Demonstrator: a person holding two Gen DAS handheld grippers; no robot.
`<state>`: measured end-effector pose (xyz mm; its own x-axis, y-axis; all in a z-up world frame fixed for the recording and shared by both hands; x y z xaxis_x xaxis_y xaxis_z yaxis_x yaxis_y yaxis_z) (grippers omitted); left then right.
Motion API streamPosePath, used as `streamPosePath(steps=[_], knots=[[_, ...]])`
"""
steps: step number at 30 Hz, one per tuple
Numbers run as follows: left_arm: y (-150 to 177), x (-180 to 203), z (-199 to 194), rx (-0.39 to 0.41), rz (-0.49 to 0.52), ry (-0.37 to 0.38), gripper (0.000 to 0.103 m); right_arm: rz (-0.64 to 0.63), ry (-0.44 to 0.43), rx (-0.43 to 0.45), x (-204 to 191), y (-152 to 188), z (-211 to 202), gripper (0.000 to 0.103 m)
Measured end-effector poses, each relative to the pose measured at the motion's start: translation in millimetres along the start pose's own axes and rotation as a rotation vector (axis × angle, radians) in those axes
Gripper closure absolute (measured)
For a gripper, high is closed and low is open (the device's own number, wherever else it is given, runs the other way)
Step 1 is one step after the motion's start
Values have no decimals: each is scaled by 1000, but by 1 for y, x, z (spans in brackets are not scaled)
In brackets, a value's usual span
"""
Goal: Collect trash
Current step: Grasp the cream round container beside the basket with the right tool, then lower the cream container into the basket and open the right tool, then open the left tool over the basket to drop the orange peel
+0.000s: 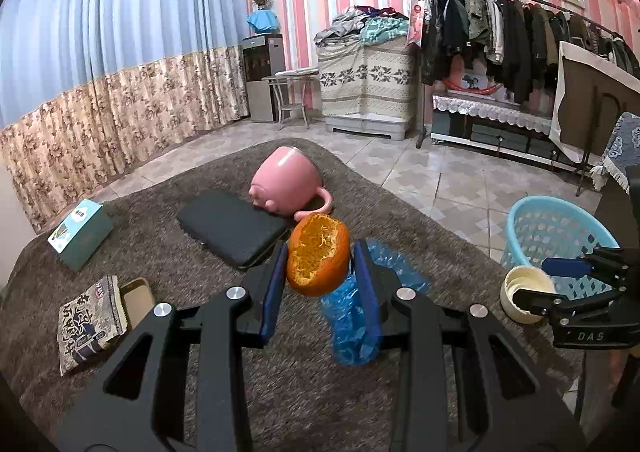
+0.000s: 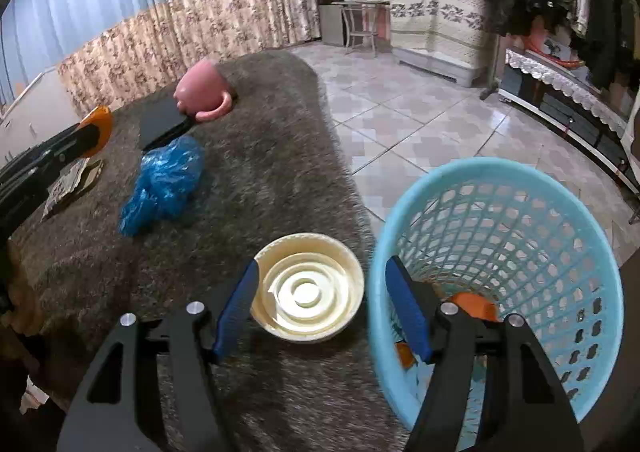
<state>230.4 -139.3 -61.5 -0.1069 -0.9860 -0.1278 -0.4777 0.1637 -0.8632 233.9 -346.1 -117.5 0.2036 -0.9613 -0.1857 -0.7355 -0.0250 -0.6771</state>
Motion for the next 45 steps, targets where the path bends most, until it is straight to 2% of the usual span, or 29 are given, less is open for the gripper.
streamPosePath(steps=[5, 6, 7, 9, 14, 18, 24, 28, 36, 37, 39, 42, 45], knots=[[-3, -9, -1, -3, -18, -17, 70, -29, -25, -12, -11, 3, 5, 38], [-4, -12, 0, -3, -20, -18, 70, -30, -29, -16, -12, 3, 7, 41], [-5, -13, 0, -4, -24, -21, 70, -26, -39, -27, -11, 2, 10, 53], [-7, -16, 0, -6, -26, -25, 70, -20, -52, -40, -10, 3, 13, 58], [-8, -15, 1, -6, -22, -26, 70, 1, -49, -11, -5, -2, 7, 59], [-12, -3, 2, -2, -5, -6, 70, 54, 9, 36, 15, -8, -9, 59], [-25, 42, 2, 28, 42, 68, 70, 191, 231, 90, 83, -5, -44, 59], [-31, 85, 5, 40, 88, 140, 70, 227, 311, 103, 109, 2, -59, 59], [-34, 170, 20, 11, 135, 292, 70, 359, 394, 187, 162, 17, -96, 59], [-32, 177, 20, 8, 139, 304, 70, 378, 397, 191, 167, 19, -95, 70], [-30, 195, 23, 5, 162, 329, 70, 427, 399, 198, 178, 24, -97, 79], [-25, 220, 28, 1, 199, 354, 70, 446, 381, 208, 180, 23, -91, 79], [-21, 237, 36, -13, 227, 371, 65, 430, 361, 186, 179, 23, -80, 82]])
Point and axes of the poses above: each gripper's, at about its wrist camera, not at the fingertips, and z roughly the way its jaws point, x to its right, y to its underside, the point moved 2 cm from there along z, roughly the way its jaws point, and after that the axes turned 6 degrees about -y, right-handed, at the moved point
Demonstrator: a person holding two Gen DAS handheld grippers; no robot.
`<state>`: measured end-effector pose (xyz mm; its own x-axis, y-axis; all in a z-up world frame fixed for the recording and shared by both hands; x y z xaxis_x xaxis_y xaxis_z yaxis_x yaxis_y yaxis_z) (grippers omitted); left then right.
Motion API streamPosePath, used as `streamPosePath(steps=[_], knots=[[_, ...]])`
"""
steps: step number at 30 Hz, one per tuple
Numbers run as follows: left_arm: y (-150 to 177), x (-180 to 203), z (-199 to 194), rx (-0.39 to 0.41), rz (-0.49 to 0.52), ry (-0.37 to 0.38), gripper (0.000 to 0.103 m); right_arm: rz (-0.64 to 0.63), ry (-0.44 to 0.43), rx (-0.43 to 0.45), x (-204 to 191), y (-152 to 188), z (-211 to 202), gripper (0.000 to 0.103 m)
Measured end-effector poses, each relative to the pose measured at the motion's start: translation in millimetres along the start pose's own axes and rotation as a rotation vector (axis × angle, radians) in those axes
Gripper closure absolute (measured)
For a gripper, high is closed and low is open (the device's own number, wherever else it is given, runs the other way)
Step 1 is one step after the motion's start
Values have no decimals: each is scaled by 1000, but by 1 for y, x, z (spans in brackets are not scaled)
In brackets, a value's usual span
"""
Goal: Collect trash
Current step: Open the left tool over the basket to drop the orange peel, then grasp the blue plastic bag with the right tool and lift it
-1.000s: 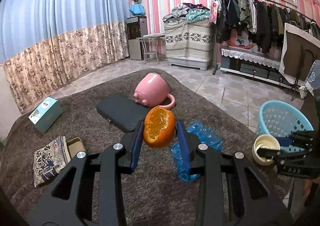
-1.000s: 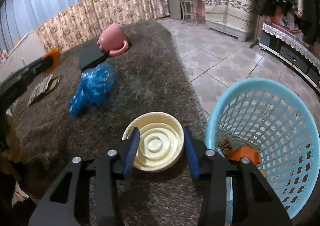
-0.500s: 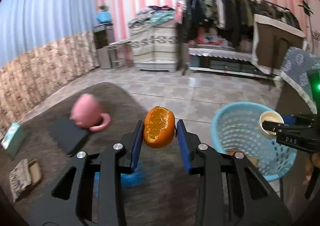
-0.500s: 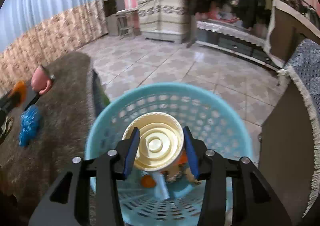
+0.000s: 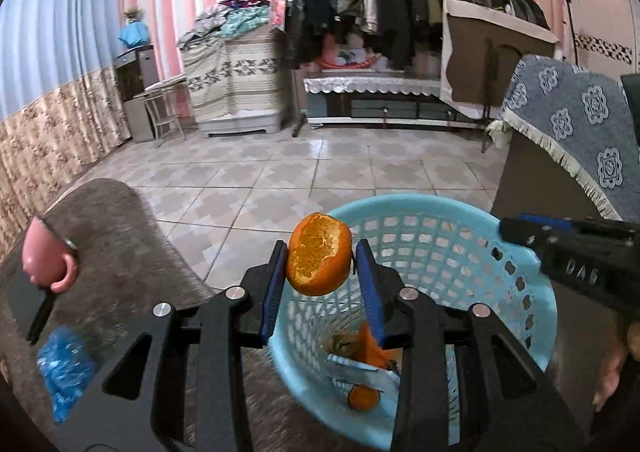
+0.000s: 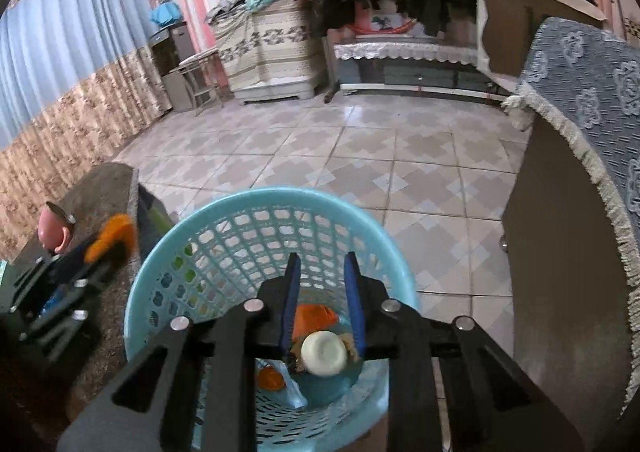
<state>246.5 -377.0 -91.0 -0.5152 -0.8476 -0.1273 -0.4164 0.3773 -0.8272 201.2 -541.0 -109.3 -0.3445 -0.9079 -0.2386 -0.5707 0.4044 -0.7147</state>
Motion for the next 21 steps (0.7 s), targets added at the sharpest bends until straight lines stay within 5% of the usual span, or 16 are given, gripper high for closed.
streamPosePath(steps=[2, 5, 8, 10, 12, 21], knots=[[-1, -1, 4, -24, -8, 1, 39, -8, 3, -5, -3, 2, 1, 82], [-5, -13, -1, -3, -18, -33, 20, -17, 15, 21, -6, -1, -6, 81], [-5, -33, -12, 14, -33, -86, 15, -29, 25, 38, -10, -2, -10, 79], [-6, -51, -22, 22, -62, -105, 13, -51, 35, 42, -17, -2, -12, 57], [-5, -68, -32, 35, -83, -136, 10, -74, 32, 53, -26, -3, -12, 47], [26, -177, -101, 59, -220, -312, 6, -181, -68, 101, -105, -4, -20, 21]])
Point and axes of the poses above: each gripper's, at about its wrist camera, not at the fingertips, and z roughly the way its jaws point, x to its right, y to its underside, the point moved 2 cm from there along z, roughly the way its jaws point, and after that the axes turned 6 degrees about -y, right-handed, at the moved point
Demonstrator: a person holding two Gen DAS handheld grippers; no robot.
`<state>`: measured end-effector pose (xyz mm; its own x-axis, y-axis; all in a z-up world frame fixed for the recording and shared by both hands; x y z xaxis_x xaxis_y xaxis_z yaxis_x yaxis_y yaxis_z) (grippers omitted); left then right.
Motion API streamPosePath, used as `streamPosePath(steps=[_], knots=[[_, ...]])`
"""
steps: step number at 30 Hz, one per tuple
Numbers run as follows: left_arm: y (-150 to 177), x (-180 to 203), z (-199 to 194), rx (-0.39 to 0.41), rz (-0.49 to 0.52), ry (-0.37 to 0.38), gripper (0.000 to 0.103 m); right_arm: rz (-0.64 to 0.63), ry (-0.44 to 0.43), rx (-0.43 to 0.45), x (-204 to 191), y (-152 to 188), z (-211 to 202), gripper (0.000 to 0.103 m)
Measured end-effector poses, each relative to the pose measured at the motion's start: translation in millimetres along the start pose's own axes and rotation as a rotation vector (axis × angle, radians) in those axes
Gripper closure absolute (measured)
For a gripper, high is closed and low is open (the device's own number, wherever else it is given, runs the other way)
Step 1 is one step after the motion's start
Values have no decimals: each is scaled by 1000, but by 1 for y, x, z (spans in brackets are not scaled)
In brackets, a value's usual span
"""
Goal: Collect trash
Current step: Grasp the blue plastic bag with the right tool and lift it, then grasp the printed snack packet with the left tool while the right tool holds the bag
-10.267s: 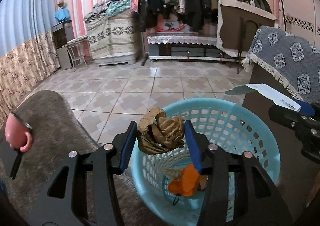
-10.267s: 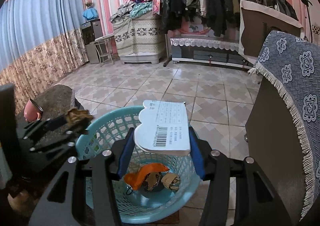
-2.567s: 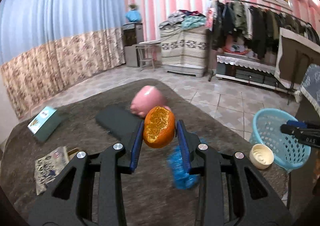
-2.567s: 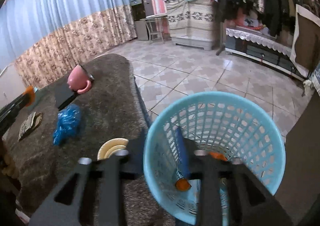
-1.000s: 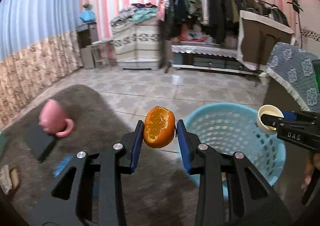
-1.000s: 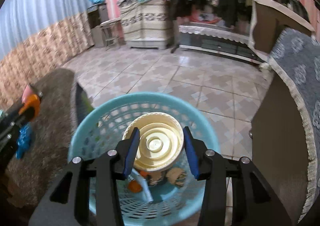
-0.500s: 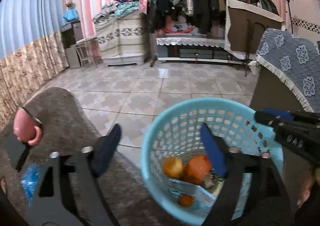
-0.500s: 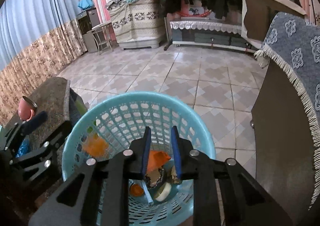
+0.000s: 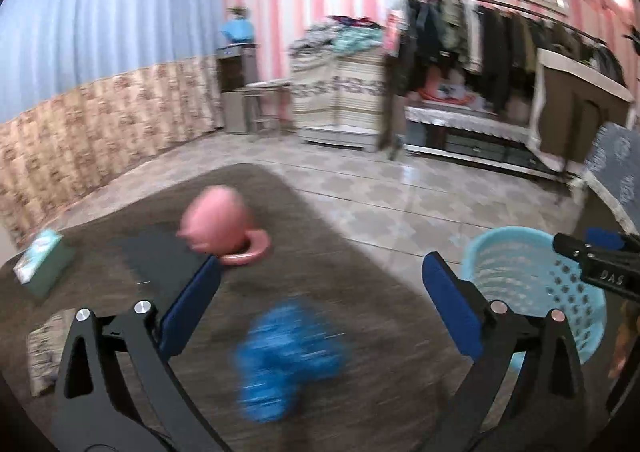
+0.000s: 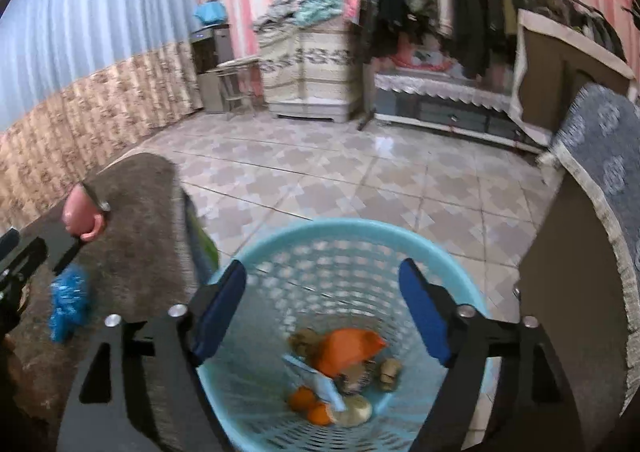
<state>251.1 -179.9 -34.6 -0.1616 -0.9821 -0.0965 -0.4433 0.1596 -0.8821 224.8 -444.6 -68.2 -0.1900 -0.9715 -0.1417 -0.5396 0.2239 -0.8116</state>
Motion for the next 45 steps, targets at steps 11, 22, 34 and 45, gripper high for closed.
streamPosePath(steps=[11, 22, 34, 45], knots=[[51, -205, -23, -93, -115, -337, 6, -221, -226, -57, -154, 21, 22, 15], [117, -324, -8, -278, -254, -460, 6, -370, -310, -211, -236, 66, 56, 15], [128, -322, 14, -350, -249, -388, 73, -344, -448, -279, -245, 74, 62, 81], [92, -301, -22, -215, -195, -389, 93, -275, -440, -190, -213, 46, 40, 84]])
Point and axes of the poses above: each gripper's, at about its wrist camera, not at the fingertips, and z roughly the way its jaws point, x to its right, y to its underside, the point moved 2 cm from there along z, roughly the way its jaws point, and after that the axes turned 6 degrees about -y, right-handed, at the moved point
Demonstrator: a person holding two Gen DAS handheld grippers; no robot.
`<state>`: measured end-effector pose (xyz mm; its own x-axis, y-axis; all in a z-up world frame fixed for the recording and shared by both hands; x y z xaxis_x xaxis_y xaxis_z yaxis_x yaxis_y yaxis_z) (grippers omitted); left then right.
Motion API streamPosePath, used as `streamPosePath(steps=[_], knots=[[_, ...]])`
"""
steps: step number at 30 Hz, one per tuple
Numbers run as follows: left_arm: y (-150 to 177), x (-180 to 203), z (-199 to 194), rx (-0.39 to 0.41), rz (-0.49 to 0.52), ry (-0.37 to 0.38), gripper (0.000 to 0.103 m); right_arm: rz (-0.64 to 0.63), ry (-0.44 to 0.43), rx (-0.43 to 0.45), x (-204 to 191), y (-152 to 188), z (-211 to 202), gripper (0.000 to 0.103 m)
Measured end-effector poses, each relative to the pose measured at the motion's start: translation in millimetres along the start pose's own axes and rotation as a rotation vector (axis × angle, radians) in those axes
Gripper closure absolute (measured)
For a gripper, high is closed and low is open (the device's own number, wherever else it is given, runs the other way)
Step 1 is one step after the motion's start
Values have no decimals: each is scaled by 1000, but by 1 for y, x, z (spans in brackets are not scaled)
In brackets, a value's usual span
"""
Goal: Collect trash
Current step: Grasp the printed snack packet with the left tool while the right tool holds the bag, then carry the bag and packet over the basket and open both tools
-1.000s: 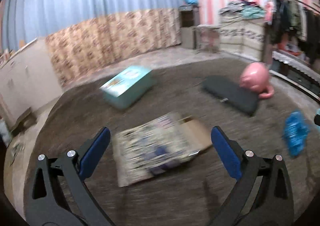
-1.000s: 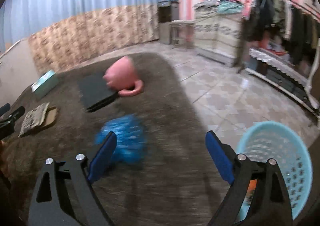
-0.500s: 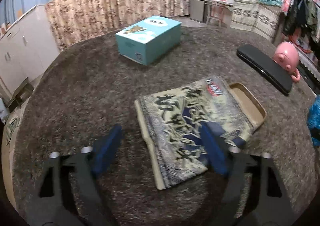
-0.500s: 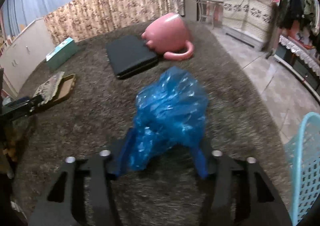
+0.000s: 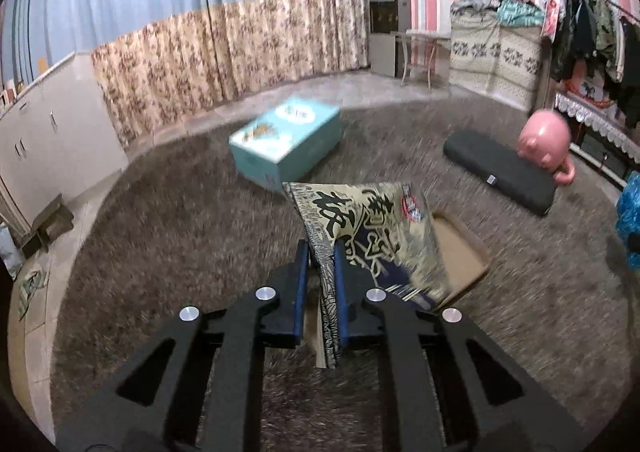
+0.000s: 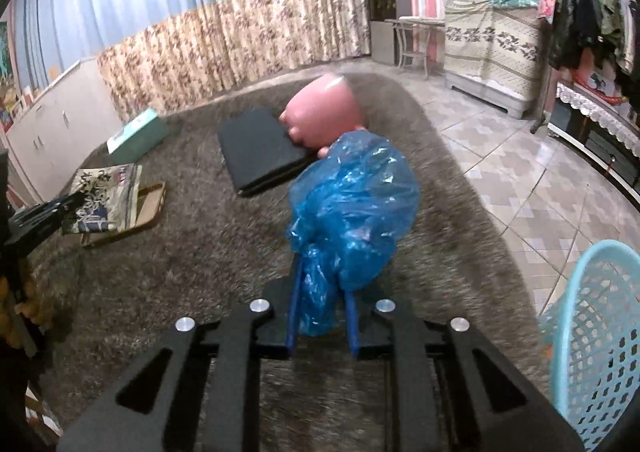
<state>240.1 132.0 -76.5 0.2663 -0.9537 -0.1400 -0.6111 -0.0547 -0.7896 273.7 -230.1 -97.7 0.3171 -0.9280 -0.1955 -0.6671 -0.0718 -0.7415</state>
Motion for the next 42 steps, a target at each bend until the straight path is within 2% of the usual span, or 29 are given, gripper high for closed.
streamPosePath(steps=[5, 10, 19, 26, 33, 38, 42], knots=[[-24, 15, -31, 73, 3, 32, 94, 30, 40, 43, 22, -4, -22, 84], [-36, 48, -54, 122, 29, 83, 94, 60, 83, 82, 46, -6, -45, 84], [-52, 142, -89, 184, 75, 248, 94, 137, 205, 144, 100, -1, -95, 84], [-43, 233, -113, 210, 158, 383, 94, 201, 318, 170, 146, 13, -125, 84], [-26, 310, -129, 210, 240, 490, 94, 247, 478, 151, 192, 31, -152, 84], [-10, 355, -140, 217, 300, 538, 94, 293, 545, 151, 221, 43, -171, 84], [-3, 393, -145, 198, 336, 594, 94, 330, 566, 148, 239, 47, -177, 84]])
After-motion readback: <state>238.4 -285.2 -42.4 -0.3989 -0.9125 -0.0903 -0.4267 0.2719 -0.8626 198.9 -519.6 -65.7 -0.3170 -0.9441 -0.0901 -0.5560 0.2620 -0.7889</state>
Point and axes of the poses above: each gripper's, at about its wrist camera, not at the fingertips, and z roughly the way its jaws point, x to its right, y to its underside, the point moved 2 cm from there along z, roughly the way its jaws point, and after that the axes turned 6 degrees about -y, right-handed, at the moved point
